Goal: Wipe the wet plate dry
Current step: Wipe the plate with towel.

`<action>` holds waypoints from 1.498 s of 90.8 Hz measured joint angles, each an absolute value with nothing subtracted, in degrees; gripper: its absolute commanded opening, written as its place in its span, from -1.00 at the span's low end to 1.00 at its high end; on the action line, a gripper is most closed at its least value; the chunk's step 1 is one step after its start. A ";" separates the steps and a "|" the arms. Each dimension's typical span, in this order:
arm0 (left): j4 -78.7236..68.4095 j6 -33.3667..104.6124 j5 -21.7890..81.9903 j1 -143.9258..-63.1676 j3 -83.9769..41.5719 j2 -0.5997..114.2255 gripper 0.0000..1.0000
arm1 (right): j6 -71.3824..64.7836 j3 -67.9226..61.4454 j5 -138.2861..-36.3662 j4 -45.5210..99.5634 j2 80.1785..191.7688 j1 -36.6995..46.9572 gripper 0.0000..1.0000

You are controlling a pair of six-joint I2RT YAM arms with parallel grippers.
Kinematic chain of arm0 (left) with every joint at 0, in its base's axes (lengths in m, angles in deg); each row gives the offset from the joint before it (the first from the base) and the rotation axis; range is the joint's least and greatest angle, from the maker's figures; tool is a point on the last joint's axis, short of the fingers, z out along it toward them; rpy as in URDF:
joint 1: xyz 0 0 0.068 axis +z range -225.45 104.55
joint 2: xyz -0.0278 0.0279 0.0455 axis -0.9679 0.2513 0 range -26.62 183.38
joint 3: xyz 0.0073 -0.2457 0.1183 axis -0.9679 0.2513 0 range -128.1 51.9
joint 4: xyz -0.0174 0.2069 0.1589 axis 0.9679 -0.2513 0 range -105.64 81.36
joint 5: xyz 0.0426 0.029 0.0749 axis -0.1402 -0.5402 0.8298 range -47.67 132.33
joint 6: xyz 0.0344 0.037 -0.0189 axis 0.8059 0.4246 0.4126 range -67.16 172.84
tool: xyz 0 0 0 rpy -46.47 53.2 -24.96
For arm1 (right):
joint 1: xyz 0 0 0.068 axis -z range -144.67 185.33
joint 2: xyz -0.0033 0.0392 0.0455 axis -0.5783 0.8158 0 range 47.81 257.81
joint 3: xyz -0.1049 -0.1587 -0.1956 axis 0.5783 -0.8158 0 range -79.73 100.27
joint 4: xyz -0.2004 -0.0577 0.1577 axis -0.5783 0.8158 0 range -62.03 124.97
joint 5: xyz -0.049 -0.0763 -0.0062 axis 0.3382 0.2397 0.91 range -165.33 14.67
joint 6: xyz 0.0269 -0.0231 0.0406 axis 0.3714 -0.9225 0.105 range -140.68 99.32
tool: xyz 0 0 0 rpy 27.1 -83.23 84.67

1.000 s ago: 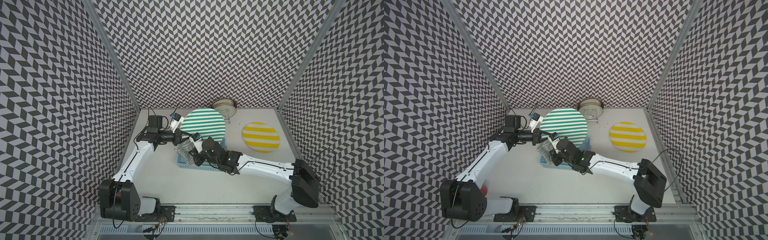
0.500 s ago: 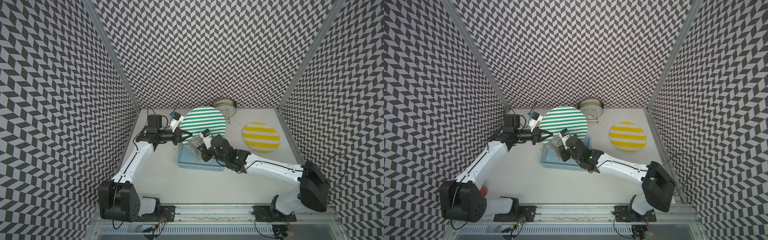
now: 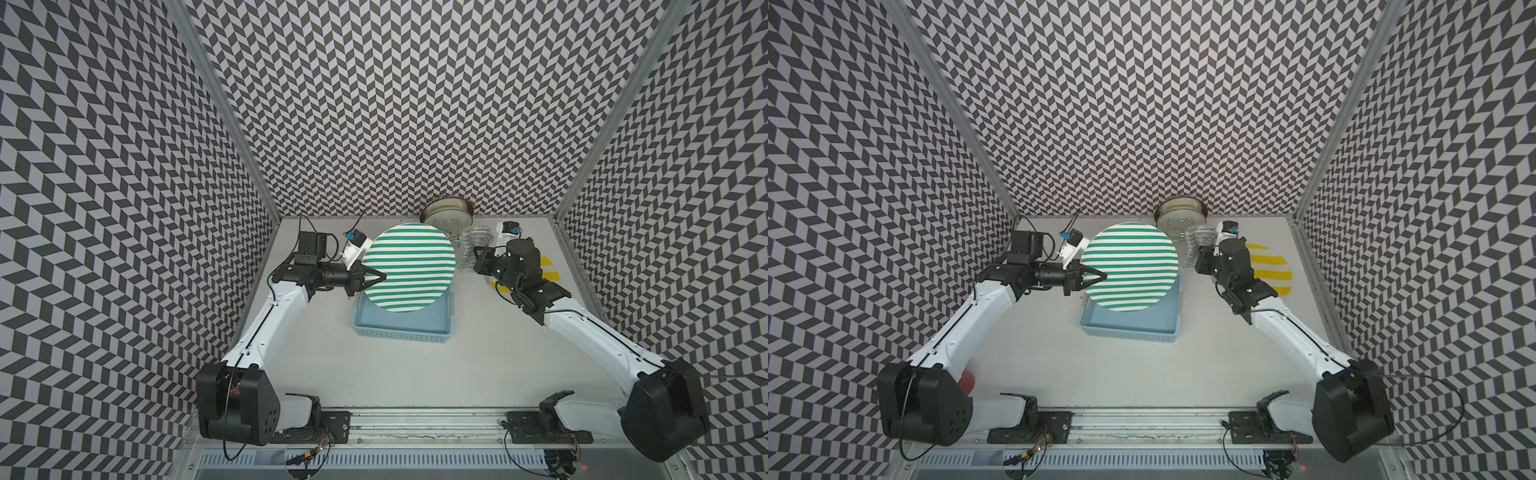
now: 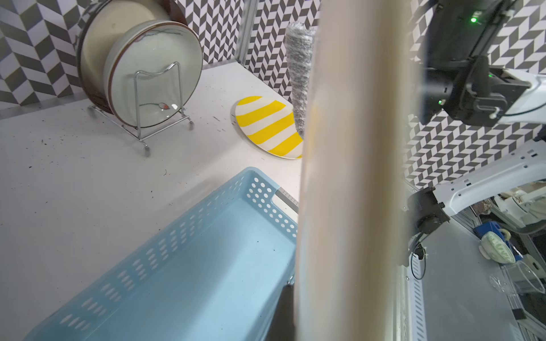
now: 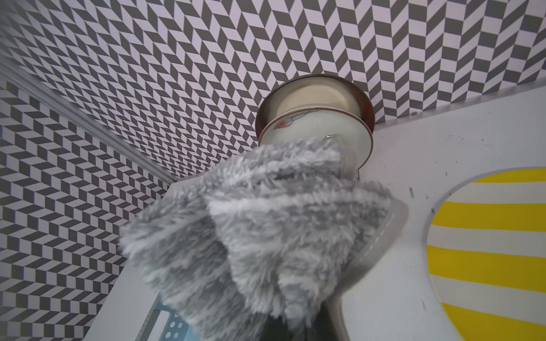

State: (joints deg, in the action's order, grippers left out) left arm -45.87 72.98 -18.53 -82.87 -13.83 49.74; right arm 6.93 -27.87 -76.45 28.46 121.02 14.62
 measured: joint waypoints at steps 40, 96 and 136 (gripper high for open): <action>-79.12 104.55 -17.35 -87.87 -29.72 53.37 -1.00 | 9.38 -32.35 -111.62 15.90 121.08 20.17 -1.00; -79.09 103.10 -7.82 -104.68 -25.81 50.83 -1.00 | 1.73 -21.40 -145.30 10.93 133.50 3.17 -1.00; -76.34 100.24 -6.20 -105.84 -25.79 50.83 -1.00 | -4.94 -20.94 -152.30 14.91 133.39 1.38 -1.00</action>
